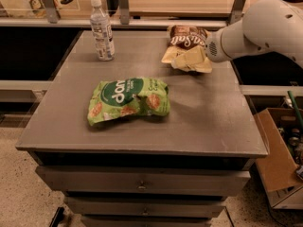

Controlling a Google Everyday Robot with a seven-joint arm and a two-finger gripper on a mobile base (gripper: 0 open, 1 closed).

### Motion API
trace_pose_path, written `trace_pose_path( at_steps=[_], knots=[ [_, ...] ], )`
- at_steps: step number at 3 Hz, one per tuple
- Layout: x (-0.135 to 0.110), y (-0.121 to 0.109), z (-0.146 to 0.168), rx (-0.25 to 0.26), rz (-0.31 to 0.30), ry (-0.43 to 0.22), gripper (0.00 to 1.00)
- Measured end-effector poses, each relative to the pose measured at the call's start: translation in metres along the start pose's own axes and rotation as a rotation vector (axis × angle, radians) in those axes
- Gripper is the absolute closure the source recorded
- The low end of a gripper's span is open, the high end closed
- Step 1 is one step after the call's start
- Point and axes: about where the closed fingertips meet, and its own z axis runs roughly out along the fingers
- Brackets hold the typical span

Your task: Move brown chip bag near green rice chip bag

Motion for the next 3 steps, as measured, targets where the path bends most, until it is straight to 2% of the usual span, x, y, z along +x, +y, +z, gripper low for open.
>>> trace_pose_path(
  at_steps=[1, 2, 3],
  knots=[
    [-0.015, -0.005, 0.019, 0.001, -0.008, -0.01, 0.0],
    [-0.015, -0.012, 0.035, 0.007, -0.012, 0.0, 0.17],
    [-0.018, -0.019, 0.042, 0.011, -0.008, -0.005, 0.4]
  ],
)
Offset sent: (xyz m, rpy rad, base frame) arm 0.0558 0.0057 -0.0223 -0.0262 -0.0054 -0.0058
